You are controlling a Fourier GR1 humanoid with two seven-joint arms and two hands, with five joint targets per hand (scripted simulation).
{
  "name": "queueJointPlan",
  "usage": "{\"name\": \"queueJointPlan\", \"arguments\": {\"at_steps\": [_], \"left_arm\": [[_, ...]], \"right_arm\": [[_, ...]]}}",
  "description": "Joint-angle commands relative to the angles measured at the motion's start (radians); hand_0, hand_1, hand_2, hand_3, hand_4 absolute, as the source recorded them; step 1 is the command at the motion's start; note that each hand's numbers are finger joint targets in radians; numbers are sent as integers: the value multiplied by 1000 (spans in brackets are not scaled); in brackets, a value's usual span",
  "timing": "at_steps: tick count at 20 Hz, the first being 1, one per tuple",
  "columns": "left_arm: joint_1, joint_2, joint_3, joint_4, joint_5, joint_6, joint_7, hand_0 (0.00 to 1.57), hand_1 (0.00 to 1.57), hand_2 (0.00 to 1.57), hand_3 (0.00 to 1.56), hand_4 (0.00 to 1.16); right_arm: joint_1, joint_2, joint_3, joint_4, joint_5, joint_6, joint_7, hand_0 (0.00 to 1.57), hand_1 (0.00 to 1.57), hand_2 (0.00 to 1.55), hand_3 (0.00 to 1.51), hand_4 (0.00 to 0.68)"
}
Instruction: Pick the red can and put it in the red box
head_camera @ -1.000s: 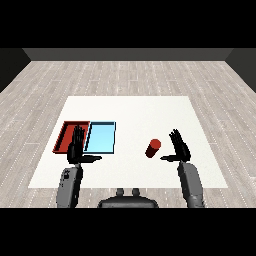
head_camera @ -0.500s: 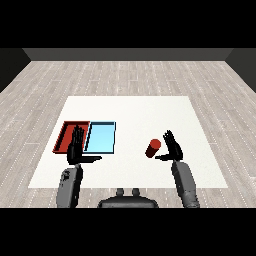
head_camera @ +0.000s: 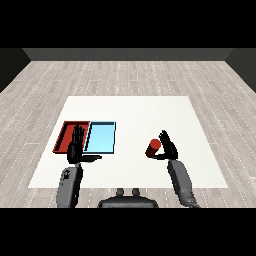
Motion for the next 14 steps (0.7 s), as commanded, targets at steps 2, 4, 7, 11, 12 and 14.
{"name": "queueJointPlan", "arguments": {"at_steps": [2,4,7,11,12,14], "left_arm": [[15,-11,-17,-22,-8,8,6,0,0,0,0,0],[-25,-7,2,82,-34,20,-52,0,0,0,0,0],[-11,13,31,106,6,-28,-102,0,0,0,0,0],[81,23,-3,-56,23,-38,-24,0,0,0,0,0],[-24,-2,4,76,-9,8,-71,0,0,0,0,0],[61,-9,-12,-37,-6,12,-50,0,0,0,0,0]], "right_arm": [[-27,-22,-9,19,-25,15,38,0,0,0,0,0],[-12,30,25,60,7,6,-51,0,0,0,0,0],[-33,16,7,-2,-50,23,45,0,0,0,0,0],[-56,38,27,31,-16,-32,27,0,0,0,0,0],[-120,43,19,61,-21,-48,59,0,0,0,0,0],[-71,48,21,121,-12,-17,-42,0,0,0,0,0]]}}
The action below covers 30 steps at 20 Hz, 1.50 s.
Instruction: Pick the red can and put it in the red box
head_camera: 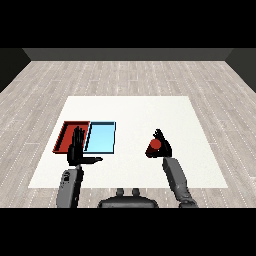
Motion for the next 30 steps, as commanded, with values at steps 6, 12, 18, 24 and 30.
{"name": "queueJointPlan", "arguments": {"at_steps": [6,12,18,24,30], "left_arm": [[21,27,30,50,21,-54,-66,0,0,0,0,0],[2,-24,-24,-54,-15,28,39,0,0,0,0,0],[-14,24,31,33,10,-21,-2,0,0,0,0,0],[8,7,14,23,-8,-15,-32,0,0,0,0,0],[-25,-1,15,28,-12,7,-8,0,0,0,0,0]], "right_arm": [[-103,20,-8,114,-20,-23,5,0,0,0,0,0],[-69,28,29,127,35,-81,-43,0,0,0,0,0],[-122,26,18,182,53,-252,-26,1262,1262,1324,1280,269],[-91,27,60,125,63,-325,10,1472,1472,1456,1404,600],[-120,33,102,62,93,-369,51,1473,1473,1443,1385,597]]}}
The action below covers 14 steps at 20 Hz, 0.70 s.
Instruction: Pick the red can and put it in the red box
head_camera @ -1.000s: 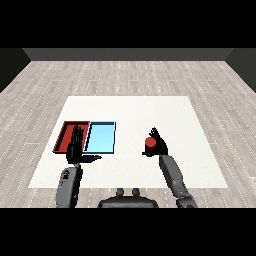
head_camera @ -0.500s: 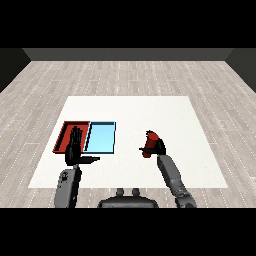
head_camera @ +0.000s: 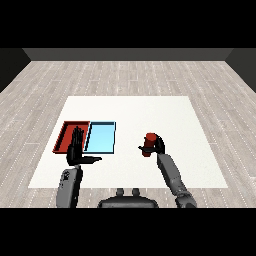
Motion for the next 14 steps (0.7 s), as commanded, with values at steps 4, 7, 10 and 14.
{"name": "queueJointPlan", "arguments": {"at_steps": [4,7,10,14], "left_arm": [[-8,-31,-47,-29,-15,13,32,0,0,0,0,0],[3,21,-8,-41,23,-42,46,0,0,0,0,0],[15,-43,-119,-14,-37,24,19,0,0,0,0,0],[22,-10,-79,-64,-32,-9,71,0,0,0,0,0]], "right_arm": [[-27,-16,11,-19,44,8,-19,1438,1438,1437,1373,607],[87,-30,51,-239,46,16,32,1427,1427,1432,1368,625],[88,-46,71,-368,55,1,105,1422,1422,1428,1372,621],[176,-44,92,-543,55,2,151,1445,1445,1432,1377,630]]}}
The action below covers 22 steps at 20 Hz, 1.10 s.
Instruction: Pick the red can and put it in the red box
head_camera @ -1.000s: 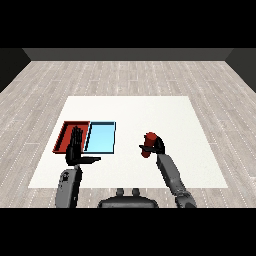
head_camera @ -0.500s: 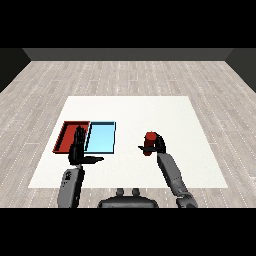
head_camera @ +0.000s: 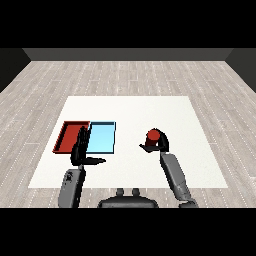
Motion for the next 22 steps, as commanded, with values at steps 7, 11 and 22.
{"name": "queueJointPlan", "arguments": {"at_steps": [7,11,22], "left_arm": [[-41,-31,-126,22,-30,62,95,0,0,0,0,0],[-51,-31,-148,29,-29,88,97,0,0,0,0,0],[-235,-32,-302,209,46,255,138,0,0,0,0,0]], "right_arm": [[29,39,127,-247,0,-118,109,1454,1454,1433,1386,655],[-47,41,281,-168,-58,-305,86,1454,1454,1433,1386,655],[-125,41,326,-203,-97,-394,158,1453,1453,1447,1398,661]]}}
